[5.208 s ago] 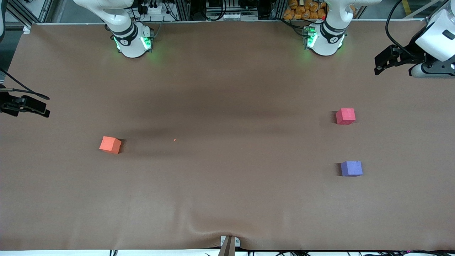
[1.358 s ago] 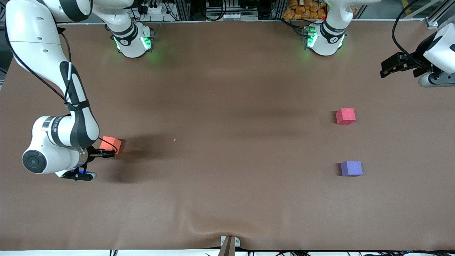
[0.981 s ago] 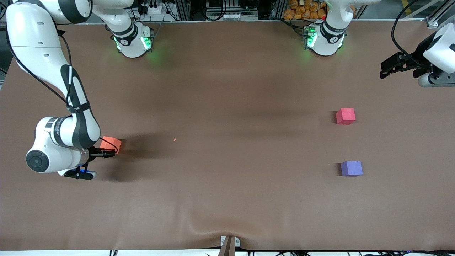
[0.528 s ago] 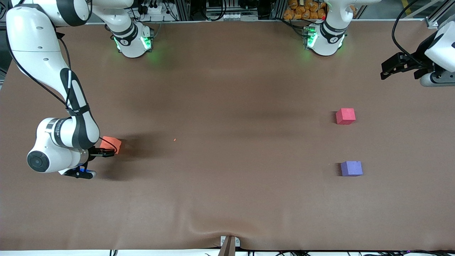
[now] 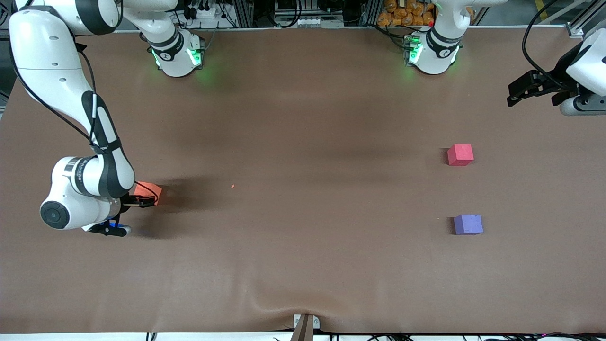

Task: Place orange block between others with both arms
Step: 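Carry the orange cube with the right gripper toward the table middle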

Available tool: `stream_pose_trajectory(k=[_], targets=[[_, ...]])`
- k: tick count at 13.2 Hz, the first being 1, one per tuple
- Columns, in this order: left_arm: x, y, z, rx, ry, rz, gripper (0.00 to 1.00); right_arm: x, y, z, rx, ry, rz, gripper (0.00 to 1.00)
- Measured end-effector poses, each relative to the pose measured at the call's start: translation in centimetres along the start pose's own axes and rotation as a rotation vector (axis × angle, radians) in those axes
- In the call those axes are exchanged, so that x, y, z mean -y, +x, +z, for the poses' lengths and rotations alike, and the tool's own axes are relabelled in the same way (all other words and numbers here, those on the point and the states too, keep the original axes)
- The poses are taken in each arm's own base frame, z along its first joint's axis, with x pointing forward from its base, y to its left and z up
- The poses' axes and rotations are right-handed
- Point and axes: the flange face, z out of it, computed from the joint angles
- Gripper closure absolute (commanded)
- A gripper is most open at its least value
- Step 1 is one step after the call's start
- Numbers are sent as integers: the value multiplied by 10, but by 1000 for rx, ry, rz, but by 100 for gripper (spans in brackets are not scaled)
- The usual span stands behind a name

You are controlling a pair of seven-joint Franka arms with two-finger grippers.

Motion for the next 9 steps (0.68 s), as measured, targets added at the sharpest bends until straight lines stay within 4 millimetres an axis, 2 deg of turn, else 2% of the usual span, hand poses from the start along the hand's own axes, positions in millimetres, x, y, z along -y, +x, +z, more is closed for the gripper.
stream_pose_trajectory(k=[1, 3, 6, 9], targets=[[0, 0, 0, 0, 0, 0, 0, 2, -1, 1, 13, 19, 6, 16], [1, 0, 1, 1, 0, -2, 0, 5, -5, 4, 43, 59, 20, 25], [8, 1, 2, 5, -1, -14, 0, 5, -6, 4, 52, 70, 24, 47], [15, 2, 3, 7, -2, -28, 0, 6, -5, 2, 48, 70, 22, 52]])
